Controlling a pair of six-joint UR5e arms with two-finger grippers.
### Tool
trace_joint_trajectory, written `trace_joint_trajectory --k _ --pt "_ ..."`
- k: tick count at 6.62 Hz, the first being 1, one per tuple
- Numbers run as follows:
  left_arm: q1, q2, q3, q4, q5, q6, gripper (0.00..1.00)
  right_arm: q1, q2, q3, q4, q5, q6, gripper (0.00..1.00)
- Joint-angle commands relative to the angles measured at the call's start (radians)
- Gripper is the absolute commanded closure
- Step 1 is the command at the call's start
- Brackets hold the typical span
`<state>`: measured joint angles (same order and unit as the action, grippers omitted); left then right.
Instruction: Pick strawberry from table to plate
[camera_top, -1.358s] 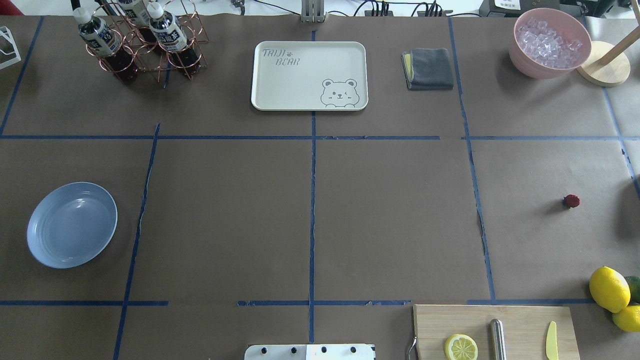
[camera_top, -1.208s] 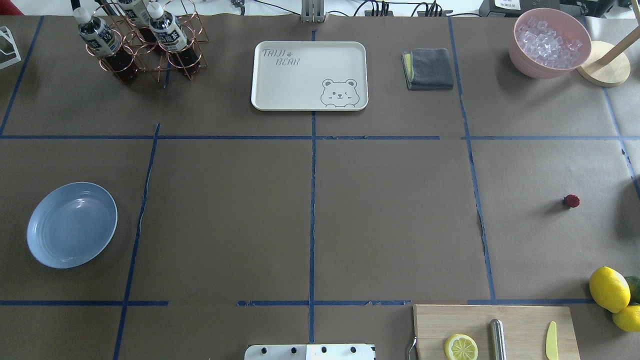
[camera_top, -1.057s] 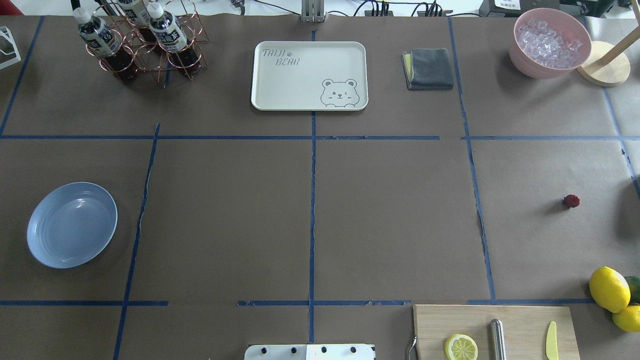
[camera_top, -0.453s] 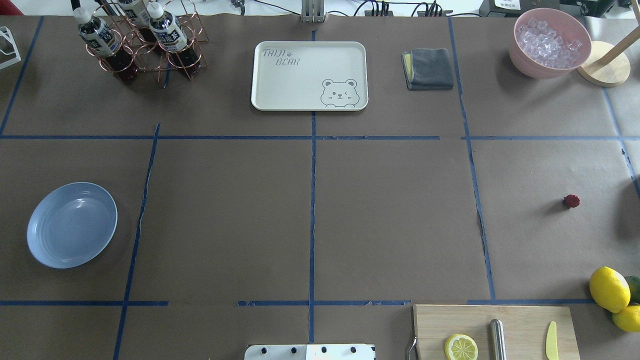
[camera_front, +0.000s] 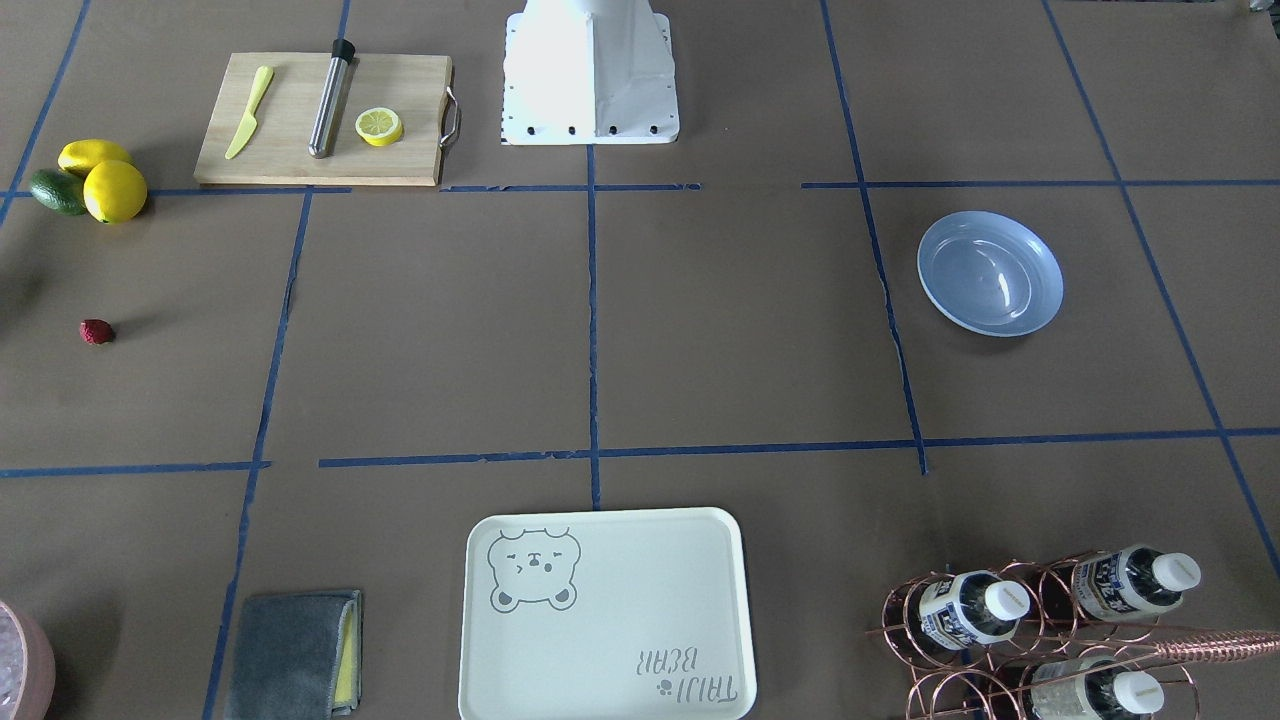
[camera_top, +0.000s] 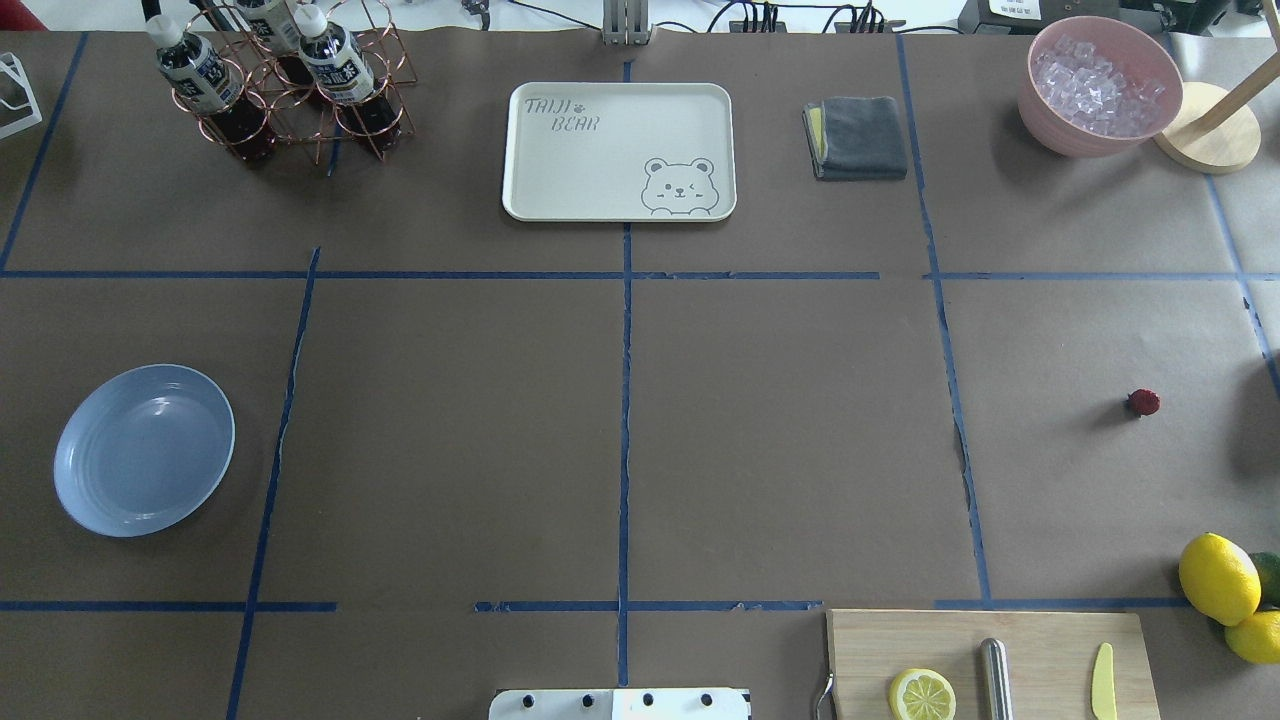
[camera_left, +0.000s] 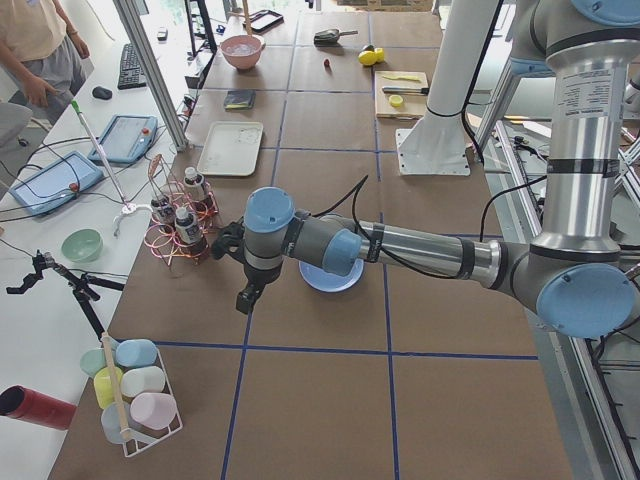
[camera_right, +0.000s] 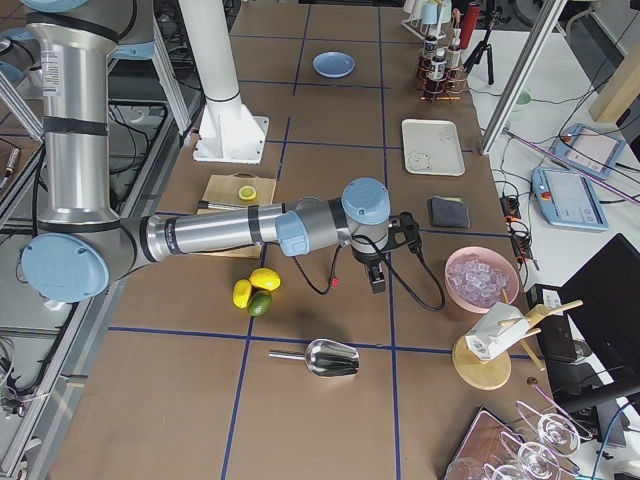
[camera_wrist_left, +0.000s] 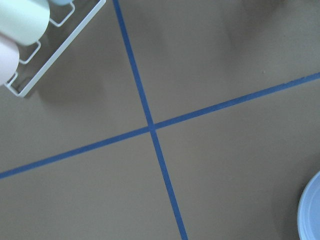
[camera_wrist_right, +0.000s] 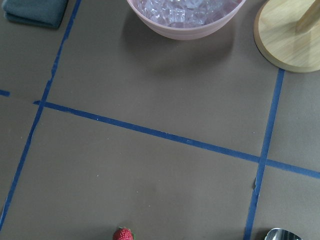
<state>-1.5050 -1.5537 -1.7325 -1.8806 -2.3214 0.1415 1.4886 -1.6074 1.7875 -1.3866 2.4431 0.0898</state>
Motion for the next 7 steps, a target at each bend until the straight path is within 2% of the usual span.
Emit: trace_joint_trajectory --k 1,2,3,4,5,6,7 --pt "0.082 0.009 0.048 -0.358 -0.095 -0.003 0.00 -0.027 -0.002 -0.010 0.075 -0.021 0.094 0.00" --pt "0.091 0.004 0.138 -0.418 -0.163 -0.032 0.00 -0.027 -0.002 -0.013 0.077 -0.019 0.097 0.00" --pt "0.136 0.021 0.160 -0.565 -0.186 -0.048 0.00 -0.027 -0.002 -0.014 0.078 -0.016 0.099 0.00" --pt "0.216 0.090 0.186 -0.692 -0.178 -0.179 0.00 -0.027 -0.006 -0.011 0.080 -0.015 0.100 0.00" --pt "0.282 0.112 0.217 -0.785 -0.102 -0.355 0.00 -0.027 -0.012 -0.010 0.080 -0.015 0.100 0.00" --pt "0.357 0.138 0.247 -0.890 0.010 -0.528 0.10 -0.027 -0.014 -0.011 0.078 -0.015 0.100 0.00" --pt "0.415 0.145 0.278 -0.979 0.052 -0.754 0.28 -0.027 -0.014 -0.013 0.080 -0.016 0.099 0.00"
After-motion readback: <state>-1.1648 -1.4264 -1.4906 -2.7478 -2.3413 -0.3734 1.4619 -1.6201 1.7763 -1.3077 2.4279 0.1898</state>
